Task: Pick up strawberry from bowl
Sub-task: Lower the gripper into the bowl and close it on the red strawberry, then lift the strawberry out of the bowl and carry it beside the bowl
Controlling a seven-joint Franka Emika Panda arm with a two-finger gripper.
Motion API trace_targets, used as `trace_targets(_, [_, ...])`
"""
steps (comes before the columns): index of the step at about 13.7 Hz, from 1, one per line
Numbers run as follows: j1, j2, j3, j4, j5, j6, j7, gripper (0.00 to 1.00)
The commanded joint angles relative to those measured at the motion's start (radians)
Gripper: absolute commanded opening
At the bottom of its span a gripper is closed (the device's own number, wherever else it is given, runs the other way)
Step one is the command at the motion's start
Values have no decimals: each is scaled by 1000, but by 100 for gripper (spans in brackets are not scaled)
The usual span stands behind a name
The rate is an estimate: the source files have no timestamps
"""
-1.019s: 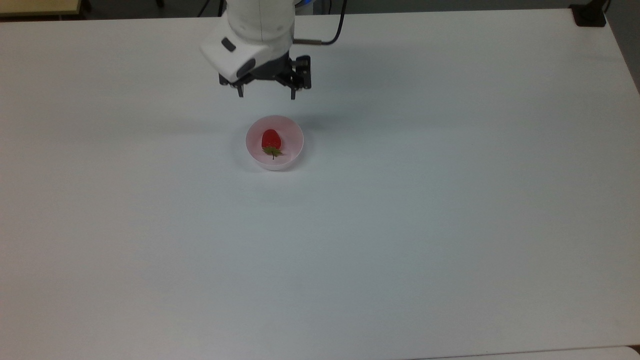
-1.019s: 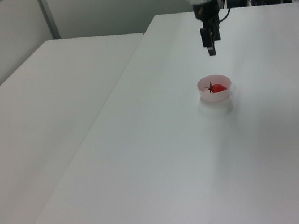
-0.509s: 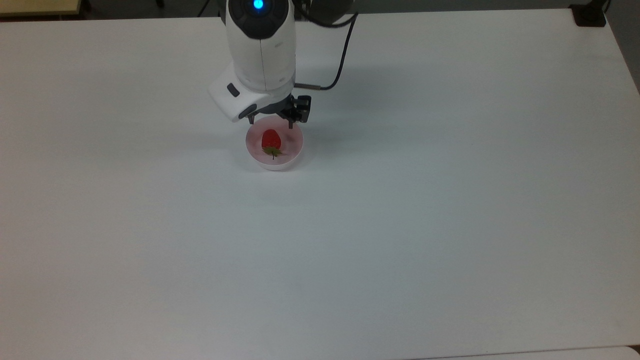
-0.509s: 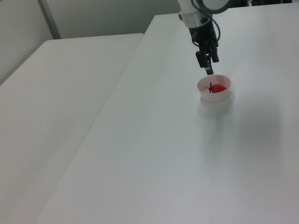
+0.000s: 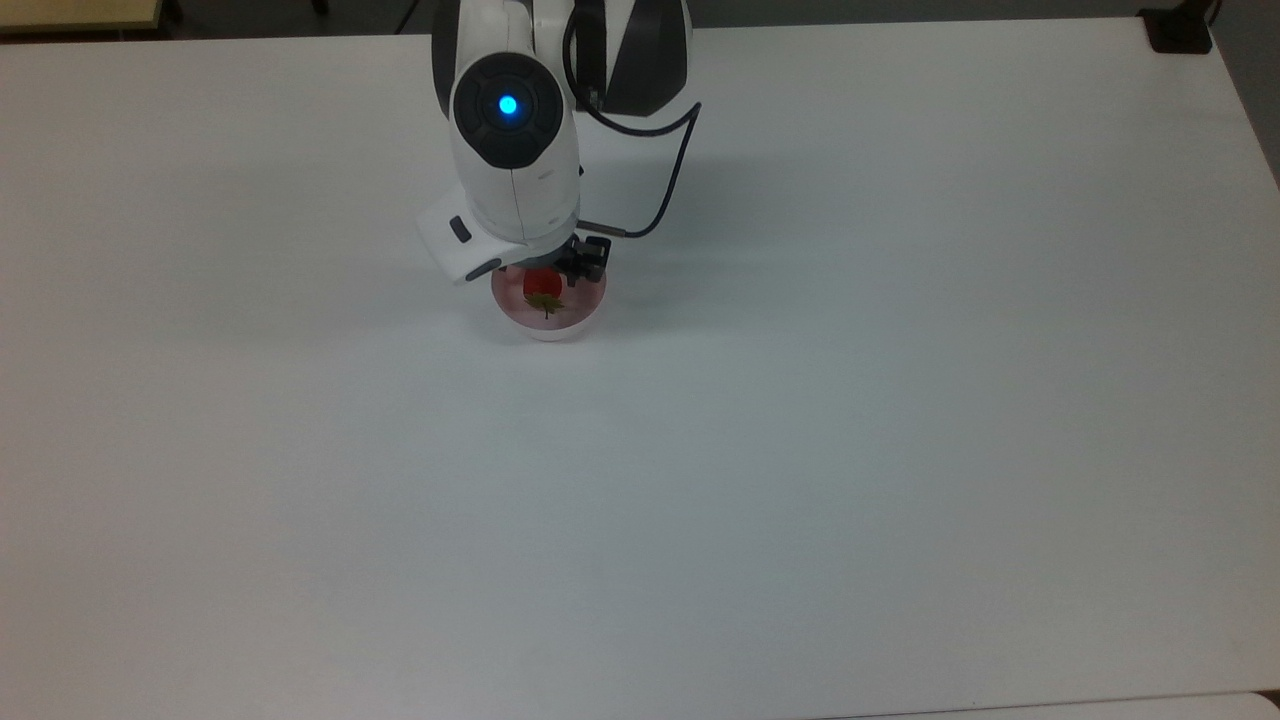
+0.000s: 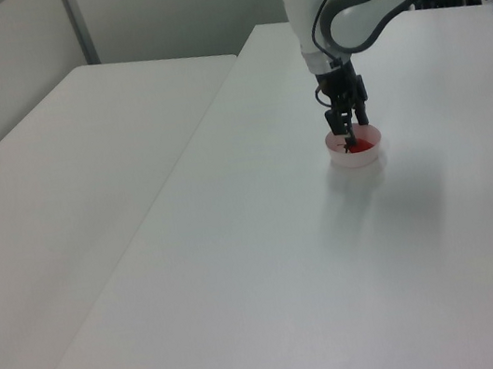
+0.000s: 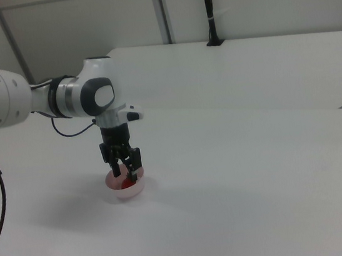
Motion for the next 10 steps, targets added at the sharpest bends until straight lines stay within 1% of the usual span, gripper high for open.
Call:
trace_targets(1, [13,24,-3,-23,-23,76,65,73])
trace_targets(3, [16,34,-2,-25,-29,78,65,68])
trace_targets(4, [16,38,-3,-23,-29,84,65,64])
trace_targets(5, [21,40,-2,-25,-29,92,65,52])
trace_targets(6, [24,40,-2,-25,-38,92,61,37])
trace_targets(7, [22,37,-2,-22,-41,89,54,18])
trace_targets(8, [19,26,-3,-19,-41,79,42,13])
trace_targets(10, [15,-18,-3,-10,-40,18,-14,13])
